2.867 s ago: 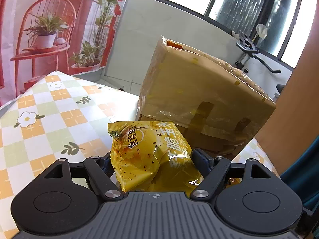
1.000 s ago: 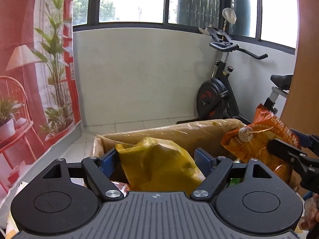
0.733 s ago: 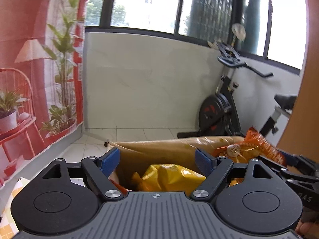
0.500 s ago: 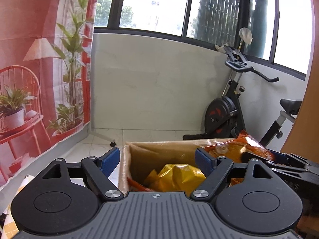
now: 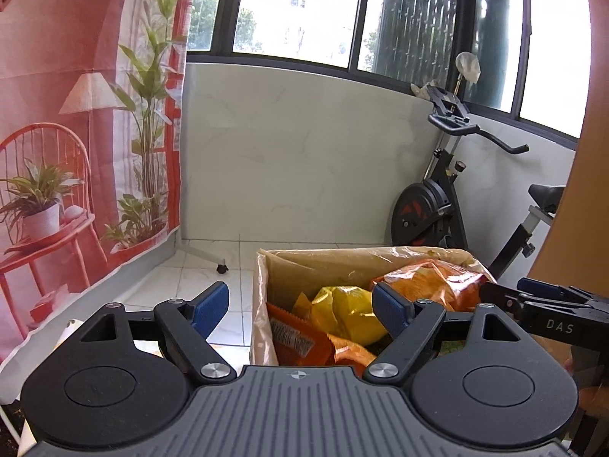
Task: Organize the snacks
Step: 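Withdraw both tools from the box and lower them to the remaining snacks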
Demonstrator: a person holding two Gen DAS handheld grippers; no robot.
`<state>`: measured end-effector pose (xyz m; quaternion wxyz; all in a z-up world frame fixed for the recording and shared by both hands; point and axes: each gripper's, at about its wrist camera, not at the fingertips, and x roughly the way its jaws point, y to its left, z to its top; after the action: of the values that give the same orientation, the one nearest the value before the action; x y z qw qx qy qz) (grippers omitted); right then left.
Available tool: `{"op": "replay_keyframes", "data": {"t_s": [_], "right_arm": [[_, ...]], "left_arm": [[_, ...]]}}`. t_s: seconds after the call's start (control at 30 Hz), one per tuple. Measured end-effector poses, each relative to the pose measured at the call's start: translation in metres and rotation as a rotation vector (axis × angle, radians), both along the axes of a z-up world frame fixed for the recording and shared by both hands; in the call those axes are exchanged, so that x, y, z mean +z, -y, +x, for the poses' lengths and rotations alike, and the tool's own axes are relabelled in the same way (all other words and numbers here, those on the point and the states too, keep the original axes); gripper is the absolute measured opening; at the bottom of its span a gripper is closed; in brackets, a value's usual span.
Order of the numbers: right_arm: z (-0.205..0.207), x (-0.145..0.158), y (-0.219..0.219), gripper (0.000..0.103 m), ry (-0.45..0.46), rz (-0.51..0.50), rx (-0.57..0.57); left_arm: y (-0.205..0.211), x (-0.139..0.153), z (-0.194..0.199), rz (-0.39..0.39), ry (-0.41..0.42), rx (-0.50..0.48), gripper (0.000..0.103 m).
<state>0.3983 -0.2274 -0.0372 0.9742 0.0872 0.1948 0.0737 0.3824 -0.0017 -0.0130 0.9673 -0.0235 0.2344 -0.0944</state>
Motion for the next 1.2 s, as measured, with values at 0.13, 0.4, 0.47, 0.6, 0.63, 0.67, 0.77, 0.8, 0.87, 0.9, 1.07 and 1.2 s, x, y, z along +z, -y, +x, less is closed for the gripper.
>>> {"op": "replay_keyframes", "data": {"t_s": [0.13,0.4,0.47,0.6,0.63,0.67,0.77,0.8,0.87,0.9,1.07,1.2], "right_arm": [[-0.028,0.004,0.004,0.084,0.019,0.002,0.006],[-0.095,-0.008,0.010,0.084,0.062,0.033,0.035],[-0.110,-0.016,0.013,0.084,0.062,0.045,0.037],[-0.135,-0.040,0.014,0.084,0.035,0.049,0.045],[-0.140,-0.047,0.014,0.083,0.024,0.046,0.044],[-0.145,-0.054,0.014,0.083,0.015,0.042,0.040],[-0.161,-0.076,0.014,0.083,-0.012,0.037,0.027],[-0.164,-0.083,0.014,0.082,-0.027,0.037,0.027],[-0.171,-0.097,0.014,0.080,-0.064,0.036,0.034],[-0.175,-0.104,0.014,0.079,-0.083,0.035,0.037],[-0.189,-0.129,0.019,0.076,-0.142,0.012,0.034],[-0.196,-0.146,0.029,0.073,-0.180,0.009,0.009]], "left_arm": [[-0.007,-0.001,-0.026,-0.002,-0.004,0.003,0.085],[-0.023,-0.023,-0.078,0.050,-0.029,0.002,0.085],[-0.027,-0.031,-0.089,0.071,-0.041,0.000,0.085],[-0.033,-0.050,-0.107,0.080,-0.076,-0.019,0.085],[-0.034,-0.054,-0.111,0.077,-0.085,-0.024,0.085],[-0.034,-0.060,-0.116,0.073,-0.092,-0.028,0.085],[-0.035,-0.077,-0.127,0.060,-0.115,-0.037,0.085],[-0.034,-0.083,-0.130,0.059,-0.126,-0.036,0.084],[-0.033,-0.095,-0.134,0.063,-0.148,-0.027,0.084],[-0.032,-0.100,-0.135,0.063,-0.160,-0.022,0.084],[-0.034,-0.120,-0.139,0.037,-0.208,-0.007,0.084],[-0.040,-0.132,-0.141,0.041,-0.229,0.014,0.084]]}}
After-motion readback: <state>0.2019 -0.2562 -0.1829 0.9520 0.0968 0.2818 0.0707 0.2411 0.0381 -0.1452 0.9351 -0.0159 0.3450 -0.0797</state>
